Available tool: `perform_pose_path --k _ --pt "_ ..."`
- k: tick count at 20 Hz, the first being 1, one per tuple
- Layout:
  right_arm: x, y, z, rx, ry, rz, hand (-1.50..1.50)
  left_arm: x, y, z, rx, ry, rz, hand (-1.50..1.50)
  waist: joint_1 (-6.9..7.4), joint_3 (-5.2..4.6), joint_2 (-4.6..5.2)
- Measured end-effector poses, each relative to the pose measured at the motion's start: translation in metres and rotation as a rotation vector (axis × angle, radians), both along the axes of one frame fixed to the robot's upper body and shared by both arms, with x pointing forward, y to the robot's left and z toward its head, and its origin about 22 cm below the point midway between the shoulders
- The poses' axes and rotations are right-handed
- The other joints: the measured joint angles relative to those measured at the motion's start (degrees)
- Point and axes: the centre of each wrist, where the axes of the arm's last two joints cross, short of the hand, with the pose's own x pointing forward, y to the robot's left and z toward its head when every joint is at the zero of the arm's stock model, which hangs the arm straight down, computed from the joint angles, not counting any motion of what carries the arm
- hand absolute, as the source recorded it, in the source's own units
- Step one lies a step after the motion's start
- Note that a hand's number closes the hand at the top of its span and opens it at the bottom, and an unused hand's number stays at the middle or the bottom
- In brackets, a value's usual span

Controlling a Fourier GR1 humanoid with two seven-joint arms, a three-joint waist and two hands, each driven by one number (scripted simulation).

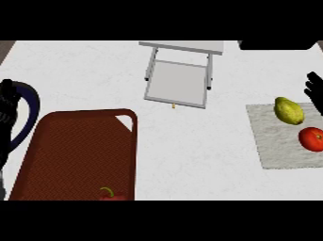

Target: Pick the tomato from the placemat and place it in the tiered shelf

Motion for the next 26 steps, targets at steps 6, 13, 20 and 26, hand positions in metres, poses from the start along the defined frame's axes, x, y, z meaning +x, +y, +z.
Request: perform_pose_path --k 6,13,20,26 --pt "0.003 -0.070 0.022 0.132 -0.067 -0.038 -1.50 0.015 -0.038 -0.016 -0.024 0.047 -0.135 0.00 -0.94 -0.34 -0.15" --pt "-0.026 -0.112 -0.010 0.042 -0.105 -0.409 -1.50 0.014 -0.066 -0.032 -0.084 0.105 -0.235 0.00 -2.08 -0.25 0.54" --pt "-0.052 -0.141 -0.062 0.151 -0.329 -0.605 -1.50 0.022 -0.093 -0.041 -0.102 0.141 -0.302 0.00 -0.61 -0.26 -0.03" --pt "-0.063 -0.169 -0.050 0.117 -0.253 -0.385 -1.50 0.028 -0.100 -0.048 -0.104 0.151 -0.315 0.00 -0.15 -0.43 -0.33"
